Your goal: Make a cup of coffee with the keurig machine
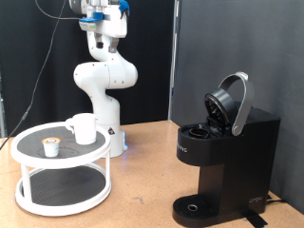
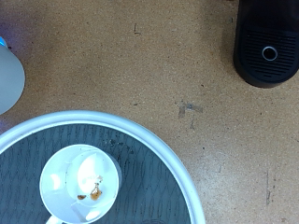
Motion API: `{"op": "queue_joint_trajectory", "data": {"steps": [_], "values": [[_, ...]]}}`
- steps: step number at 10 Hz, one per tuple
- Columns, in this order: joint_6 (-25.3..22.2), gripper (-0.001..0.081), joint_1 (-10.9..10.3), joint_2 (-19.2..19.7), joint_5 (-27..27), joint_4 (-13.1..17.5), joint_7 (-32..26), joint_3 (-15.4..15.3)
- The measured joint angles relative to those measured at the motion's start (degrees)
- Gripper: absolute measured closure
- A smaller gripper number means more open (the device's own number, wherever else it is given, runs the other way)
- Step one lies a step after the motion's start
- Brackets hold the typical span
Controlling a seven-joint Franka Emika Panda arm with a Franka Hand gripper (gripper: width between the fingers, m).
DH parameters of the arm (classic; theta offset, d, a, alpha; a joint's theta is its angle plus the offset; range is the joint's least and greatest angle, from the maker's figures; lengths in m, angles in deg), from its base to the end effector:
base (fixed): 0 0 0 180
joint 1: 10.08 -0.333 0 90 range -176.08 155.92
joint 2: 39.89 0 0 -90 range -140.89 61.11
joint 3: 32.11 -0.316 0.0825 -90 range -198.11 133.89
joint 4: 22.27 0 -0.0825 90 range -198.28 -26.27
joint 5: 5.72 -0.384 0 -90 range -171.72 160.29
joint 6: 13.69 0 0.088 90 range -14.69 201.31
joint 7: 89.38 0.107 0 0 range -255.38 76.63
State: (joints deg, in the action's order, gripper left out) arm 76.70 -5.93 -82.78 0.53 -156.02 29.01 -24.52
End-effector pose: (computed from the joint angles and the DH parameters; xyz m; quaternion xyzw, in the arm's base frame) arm 0.3084 -0.0879 0.5868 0.4383 -0.8987 0.0041 0.0106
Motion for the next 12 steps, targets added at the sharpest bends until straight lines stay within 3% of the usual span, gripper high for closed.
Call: {"op": "queue_joint_trajectory", "data": {"steps": [3, 9, 12], "values": [[0.99, 0.0072, 0.31, -0.09, 0.00, -0.02, -2.35, 3.02], [4.03, 0.0072, 4.18, 0.71, 6.07, -0.27, -9.00, 11.67], [5.06, 0.0072, 4.46, 1.82, 7.07, -0.19, -10.30, 14.07]]}}
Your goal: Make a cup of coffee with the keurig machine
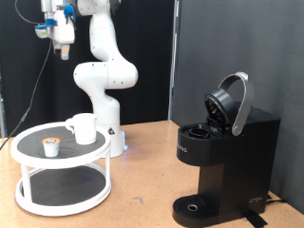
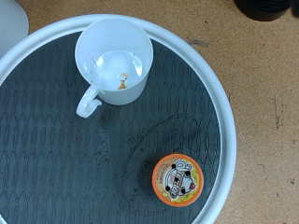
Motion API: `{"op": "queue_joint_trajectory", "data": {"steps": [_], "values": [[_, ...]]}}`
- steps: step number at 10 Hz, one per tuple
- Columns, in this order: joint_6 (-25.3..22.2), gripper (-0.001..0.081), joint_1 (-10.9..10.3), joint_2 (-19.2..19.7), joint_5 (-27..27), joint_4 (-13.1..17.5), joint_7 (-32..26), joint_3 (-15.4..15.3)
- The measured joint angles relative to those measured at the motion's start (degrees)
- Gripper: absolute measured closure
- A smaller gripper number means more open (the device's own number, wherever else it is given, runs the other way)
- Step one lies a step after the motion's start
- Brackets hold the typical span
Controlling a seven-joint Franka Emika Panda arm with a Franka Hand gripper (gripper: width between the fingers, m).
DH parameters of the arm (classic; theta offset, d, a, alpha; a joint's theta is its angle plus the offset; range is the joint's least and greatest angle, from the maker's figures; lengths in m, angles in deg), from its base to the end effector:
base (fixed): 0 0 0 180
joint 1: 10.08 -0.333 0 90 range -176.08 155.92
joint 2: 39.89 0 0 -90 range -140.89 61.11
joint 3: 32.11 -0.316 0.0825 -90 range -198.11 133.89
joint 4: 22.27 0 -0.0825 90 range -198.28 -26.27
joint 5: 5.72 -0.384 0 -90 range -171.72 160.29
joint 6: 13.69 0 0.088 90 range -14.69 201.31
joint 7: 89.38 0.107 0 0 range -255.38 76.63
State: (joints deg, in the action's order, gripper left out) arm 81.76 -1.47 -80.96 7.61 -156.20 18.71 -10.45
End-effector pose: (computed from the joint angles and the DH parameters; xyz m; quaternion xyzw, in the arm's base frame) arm 0.2766 -0.2201 0.5634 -0.4048 0.9144 0.0000 0.0088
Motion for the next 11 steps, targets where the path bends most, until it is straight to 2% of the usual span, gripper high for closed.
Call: {"op": "queue_joint_trajectory", "data": {"steps": [3, 5, 7, 11], "values": [[-0.08, 0.0072, -0.04, 0.38, -0.29, -0.02, -1.12, 0.47], [0.91, 0.0072, -0.04, 0.70, -0.25, -1.25, -1.29, 0.95], [6.93, 0.0072, 0.14, 2.02, 0.05, -4.62, -0.09, 1.37], [21.31, 0.0072, 1.18, 7.04, 3.06, -11.53, 2.67, 1.91]]}}
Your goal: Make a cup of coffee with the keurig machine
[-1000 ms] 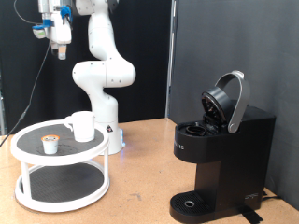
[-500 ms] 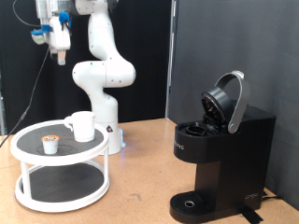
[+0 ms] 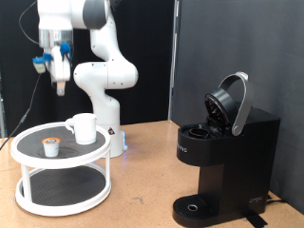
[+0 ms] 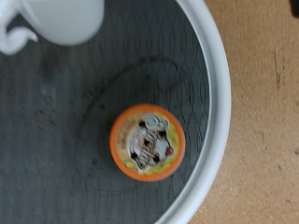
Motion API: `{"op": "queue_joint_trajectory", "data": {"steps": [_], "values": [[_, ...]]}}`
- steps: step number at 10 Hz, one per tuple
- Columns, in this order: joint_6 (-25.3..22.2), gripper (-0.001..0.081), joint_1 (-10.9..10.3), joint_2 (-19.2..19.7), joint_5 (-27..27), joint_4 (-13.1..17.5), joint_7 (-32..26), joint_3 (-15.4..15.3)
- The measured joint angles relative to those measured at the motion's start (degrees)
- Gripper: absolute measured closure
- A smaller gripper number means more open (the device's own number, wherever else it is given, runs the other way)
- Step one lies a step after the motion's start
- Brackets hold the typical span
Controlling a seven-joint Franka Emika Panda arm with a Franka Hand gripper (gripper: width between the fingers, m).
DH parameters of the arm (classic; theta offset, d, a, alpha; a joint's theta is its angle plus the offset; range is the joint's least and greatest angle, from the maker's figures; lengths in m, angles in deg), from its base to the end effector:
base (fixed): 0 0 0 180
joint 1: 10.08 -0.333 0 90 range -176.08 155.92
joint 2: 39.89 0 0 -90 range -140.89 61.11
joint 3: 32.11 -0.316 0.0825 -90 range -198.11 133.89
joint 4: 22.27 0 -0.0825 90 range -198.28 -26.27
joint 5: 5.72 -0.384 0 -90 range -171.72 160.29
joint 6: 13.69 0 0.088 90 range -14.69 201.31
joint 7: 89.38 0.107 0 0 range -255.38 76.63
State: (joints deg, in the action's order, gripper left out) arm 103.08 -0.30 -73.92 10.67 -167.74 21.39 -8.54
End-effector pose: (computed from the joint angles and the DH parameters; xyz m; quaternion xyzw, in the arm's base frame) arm 0.3106 -0.2288 0.4592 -0.3918 0.9193 -0.0360 0.0088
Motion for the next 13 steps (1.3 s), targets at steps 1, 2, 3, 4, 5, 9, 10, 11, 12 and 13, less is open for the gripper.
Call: {"op": "queue_joint_trajectory", "data": {"steps": [1, 2, 3, 4, 5, 9, 10, 11, 12, 13], "values": [[3.41, 0.0072, 0.47, 1.31, 0.84, -1.43, 0.10, 0.20], [6.74, 0.0072, 1.03, 2.56, 1.70, -2.77, 0.43, 0.32], [9.14, 0.0072, 1.40, 3.51, 2.18, -3.52, 0.93, 0.34], [8.89, 0.0072, 1.40, 3.47, 2.00, -3.49, 0.66, 0.34], [8.76, 0.0072, 1.40, 3.47, 1.59, -3.49, -0.30, 0.49], [12.80, 0.0072, 1.58, 5.52, 2.00, -4.48, -0.85, 1.60], [14.47, 0.0072, 1.65, 6.61, 2.01, -4.85, -0.66, 1.63], [16.02, 0.0072, 1.72, 7.71, 2.15, -5.27, -0.60, 1.63], [17.88, 0.0072, 1.80, 8.70, 2.39, -5.83, -0.33, 1.62], [19.93, 0.0072, 2.04, 9.56, 3.08, -6.62, -0.02, 1.62]]}}
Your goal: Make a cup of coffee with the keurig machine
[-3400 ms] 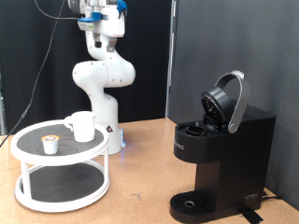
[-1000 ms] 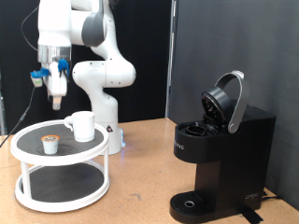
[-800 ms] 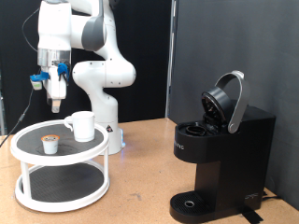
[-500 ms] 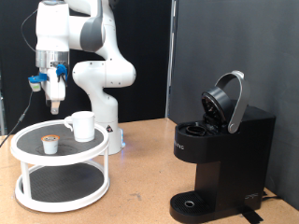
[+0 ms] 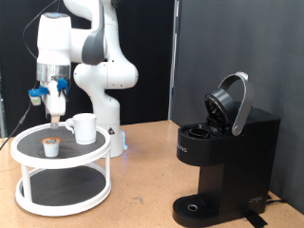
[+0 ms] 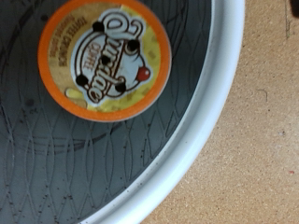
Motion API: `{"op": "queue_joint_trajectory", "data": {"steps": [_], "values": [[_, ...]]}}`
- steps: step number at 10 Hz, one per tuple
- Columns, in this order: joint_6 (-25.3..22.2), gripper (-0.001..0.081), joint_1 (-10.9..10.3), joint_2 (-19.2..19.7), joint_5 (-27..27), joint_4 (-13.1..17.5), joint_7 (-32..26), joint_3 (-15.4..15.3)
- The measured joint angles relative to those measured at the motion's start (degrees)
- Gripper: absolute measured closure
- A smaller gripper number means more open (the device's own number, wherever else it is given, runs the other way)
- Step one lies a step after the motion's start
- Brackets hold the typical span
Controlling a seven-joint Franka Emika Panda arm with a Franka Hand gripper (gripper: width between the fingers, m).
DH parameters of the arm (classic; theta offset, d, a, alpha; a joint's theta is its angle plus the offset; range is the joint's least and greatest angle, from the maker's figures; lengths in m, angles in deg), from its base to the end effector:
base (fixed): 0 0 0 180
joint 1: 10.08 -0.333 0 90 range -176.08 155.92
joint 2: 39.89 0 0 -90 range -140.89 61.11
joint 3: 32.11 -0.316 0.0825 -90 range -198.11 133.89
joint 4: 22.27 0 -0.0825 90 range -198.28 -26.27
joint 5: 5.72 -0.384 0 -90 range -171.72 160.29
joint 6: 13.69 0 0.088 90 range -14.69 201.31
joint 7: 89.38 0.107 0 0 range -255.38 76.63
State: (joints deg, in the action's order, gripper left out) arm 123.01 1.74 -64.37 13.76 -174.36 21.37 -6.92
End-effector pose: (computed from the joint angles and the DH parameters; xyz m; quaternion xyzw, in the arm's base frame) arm 0.3251 -0.2414 0.3785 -0.3969 0.9145 -0.0774 0.0149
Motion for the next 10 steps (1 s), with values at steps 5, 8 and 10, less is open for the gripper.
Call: {"op": "queue_joint_trajectory", "data": {"steps": [5, 8, 10], "values": [[8.02, 0.0072, 2.03, 4.23, 3.08, -3.15, 0.94, 0.00], [10.32, 0.0072, 2.22, 6.42, 3.11, -3.54, 1.15, 0.00], [10.57, 0.0072, 2.22, 7.14, 3.11, -3.60, 1.16, 0.00]]}}
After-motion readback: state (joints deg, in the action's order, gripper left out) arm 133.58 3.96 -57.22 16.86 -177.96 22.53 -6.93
